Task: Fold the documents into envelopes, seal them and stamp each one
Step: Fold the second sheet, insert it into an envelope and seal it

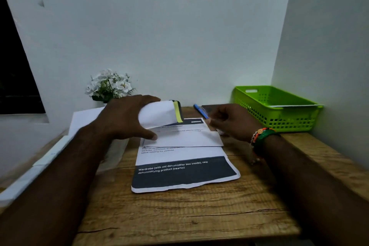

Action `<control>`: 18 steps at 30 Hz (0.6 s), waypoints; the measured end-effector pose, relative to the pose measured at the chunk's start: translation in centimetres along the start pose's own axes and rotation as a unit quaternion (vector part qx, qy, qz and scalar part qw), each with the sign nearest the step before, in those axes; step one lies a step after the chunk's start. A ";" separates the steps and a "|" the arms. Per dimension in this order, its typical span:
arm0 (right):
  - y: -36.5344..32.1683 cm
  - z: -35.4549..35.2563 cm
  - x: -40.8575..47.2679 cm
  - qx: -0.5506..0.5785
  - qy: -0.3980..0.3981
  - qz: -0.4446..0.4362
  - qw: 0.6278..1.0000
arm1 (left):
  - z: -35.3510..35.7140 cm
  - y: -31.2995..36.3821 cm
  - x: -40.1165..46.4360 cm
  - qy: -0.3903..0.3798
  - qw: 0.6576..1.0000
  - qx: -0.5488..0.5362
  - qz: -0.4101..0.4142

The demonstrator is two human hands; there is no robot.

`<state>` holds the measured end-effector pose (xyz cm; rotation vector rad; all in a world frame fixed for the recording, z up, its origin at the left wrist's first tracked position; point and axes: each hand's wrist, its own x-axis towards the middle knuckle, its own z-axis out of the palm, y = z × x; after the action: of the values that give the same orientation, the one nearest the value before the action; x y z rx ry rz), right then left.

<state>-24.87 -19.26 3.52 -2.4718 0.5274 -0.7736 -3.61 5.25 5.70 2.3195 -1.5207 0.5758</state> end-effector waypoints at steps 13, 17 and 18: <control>1.3 0.7 0.3 -0.008 -0.119 0.033 0.992 | 0.2 -0.9 -0.3 -0.031 0.997 -0.049 -0.049; 1.4 -0.5 0.5 0.160 0.021 0.071 0.984 | 0.3 -1.0 -0.4 -0.004 0.998 -0.039 -0.054; 1.6 -0.9 0.7 0.179 0.063 0.080 0.979 | 0.4 -1.0 -0.4 0.000 0.998 -0.040 -0.055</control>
<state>-25.20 -21.15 3.54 -2.0349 0.5696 -0.8772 -2.78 5.76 5.16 2.3256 -1.3805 0.4781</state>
